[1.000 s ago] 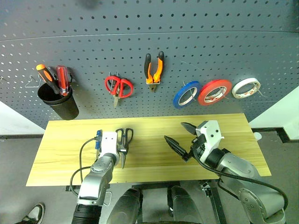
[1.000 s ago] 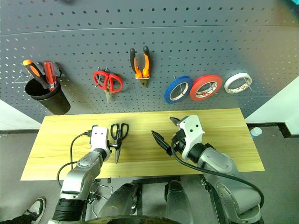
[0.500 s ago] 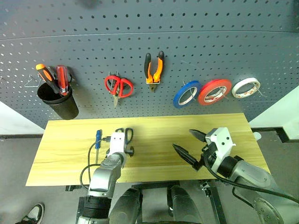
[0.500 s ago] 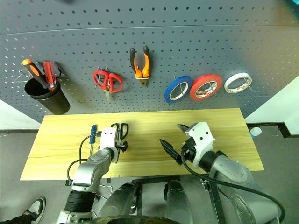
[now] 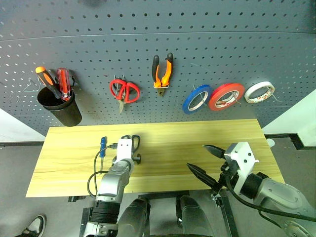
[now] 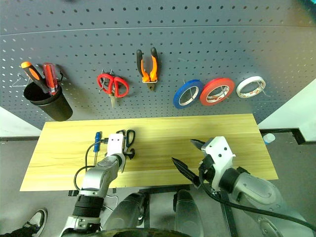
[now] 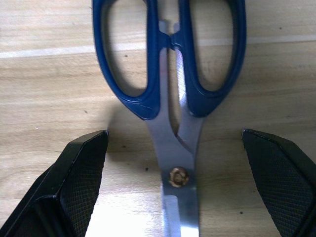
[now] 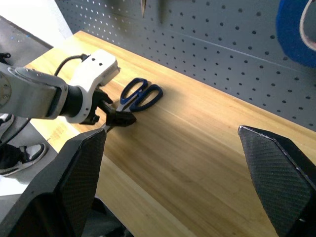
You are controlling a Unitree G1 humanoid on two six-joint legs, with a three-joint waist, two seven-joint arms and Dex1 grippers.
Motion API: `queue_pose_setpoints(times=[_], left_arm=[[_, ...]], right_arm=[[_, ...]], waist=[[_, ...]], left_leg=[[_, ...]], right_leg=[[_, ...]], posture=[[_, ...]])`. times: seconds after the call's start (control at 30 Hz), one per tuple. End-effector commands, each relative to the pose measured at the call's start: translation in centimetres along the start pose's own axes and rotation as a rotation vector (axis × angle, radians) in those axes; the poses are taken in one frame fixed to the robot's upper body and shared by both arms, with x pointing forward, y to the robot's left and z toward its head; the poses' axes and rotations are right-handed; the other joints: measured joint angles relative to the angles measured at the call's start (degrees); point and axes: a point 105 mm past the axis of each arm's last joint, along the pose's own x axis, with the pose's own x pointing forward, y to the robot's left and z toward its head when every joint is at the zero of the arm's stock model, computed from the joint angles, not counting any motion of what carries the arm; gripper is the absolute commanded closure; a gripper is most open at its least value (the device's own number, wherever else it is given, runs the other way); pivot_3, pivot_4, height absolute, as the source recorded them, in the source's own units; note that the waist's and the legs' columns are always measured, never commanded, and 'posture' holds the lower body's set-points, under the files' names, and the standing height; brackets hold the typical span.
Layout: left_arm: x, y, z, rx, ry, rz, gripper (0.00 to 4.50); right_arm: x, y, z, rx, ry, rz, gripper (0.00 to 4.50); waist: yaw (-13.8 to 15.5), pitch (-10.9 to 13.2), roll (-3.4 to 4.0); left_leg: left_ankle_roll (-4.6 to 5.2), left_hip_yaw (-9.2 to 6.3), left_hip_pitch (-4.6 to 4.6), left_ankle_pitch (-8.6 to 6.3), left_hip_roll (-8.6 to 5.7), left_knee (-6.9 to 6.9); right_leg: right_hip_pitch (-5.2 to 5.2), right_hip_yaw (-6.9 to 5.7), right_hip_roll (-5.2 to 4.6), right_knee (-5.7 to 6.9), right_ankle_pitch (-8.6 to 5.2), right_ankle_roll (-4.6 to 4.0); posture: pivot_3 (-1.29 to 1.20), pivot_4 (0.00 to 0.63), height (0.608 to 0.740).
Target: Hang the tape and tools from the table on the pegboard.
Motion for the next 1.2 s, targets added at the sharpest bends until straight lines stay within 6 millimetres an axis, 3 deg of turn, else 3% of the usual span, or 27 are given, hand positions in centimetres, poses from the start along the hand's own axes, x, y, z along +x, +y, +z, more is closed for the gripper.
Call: queue_pose_setpoints(times=[0.03, 1.2], left_arm=[[0.0, -0.2, -0.2, 0.019, 0.008, 0.008, 0.00], [0.5, 0.3, -2.1, 0.050, 0.109, 0.051, 0.00]], right_arm=[[-0.8, 0.7, 1.1, -0.031, -0.027, 0.028, 0.02], [-0.8, 0.1, 1.5, -0.061, -0.037, -0.012, 0.02]], waist=[[0.0, 0.0, 0.00], [-0.1, 0.1, 0.05]], left_leg=[[0.01, 0.00, 0.00, 0.00, 0.00, 0.00], [0.17, 0.03, 0.82, -0.11, 0.01, -0.03]], right_leg=[[0.00, 0.00, 0.00, 0.00, 0.00, 0.00], [0.81, 0.00, -0.01, -0.08, -0.01, 0.10]], posture=[[-0.07, 0.252, 0.739], [-0.07, 0.246, 0.739]])
